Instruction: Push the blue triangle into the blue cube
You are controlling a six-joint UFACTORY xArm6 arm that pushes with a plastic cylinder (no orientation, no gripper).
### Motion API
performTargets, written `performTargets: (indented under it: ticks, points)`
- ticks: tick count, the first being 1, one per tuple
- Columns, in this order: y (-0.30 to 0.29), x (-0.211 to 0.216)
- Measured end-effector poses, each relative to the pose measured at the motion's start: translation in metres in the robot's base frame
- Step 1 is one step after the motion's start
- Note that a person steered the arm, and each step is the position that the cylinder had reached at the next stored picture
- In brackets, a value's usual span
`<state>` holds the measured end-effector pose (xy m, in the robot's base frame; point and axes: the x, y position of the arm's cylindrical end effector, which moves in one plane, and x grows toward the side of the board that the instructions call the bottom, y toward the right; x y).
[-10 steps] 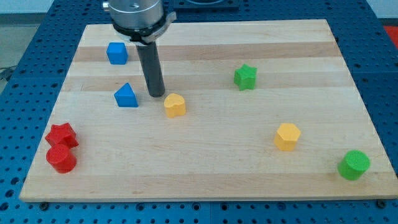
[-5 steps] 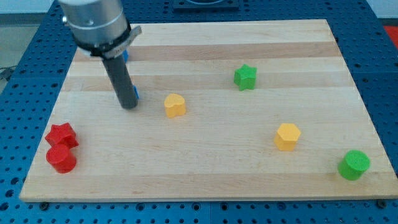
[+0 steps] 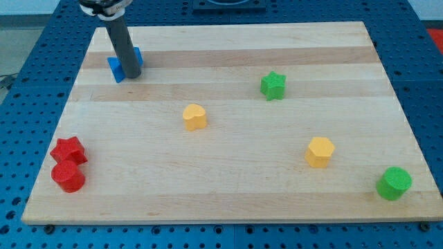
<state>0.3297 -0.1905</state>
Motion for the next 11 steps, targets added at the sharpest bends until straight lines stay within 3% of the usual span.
performTargets:
  ticks: [5, 7, 9, 11]
  points:
    - [0.029, 0.009]
    - [0.115, 0.109]
    - [0.137, 0.131]
    - [0.219, 0.185]
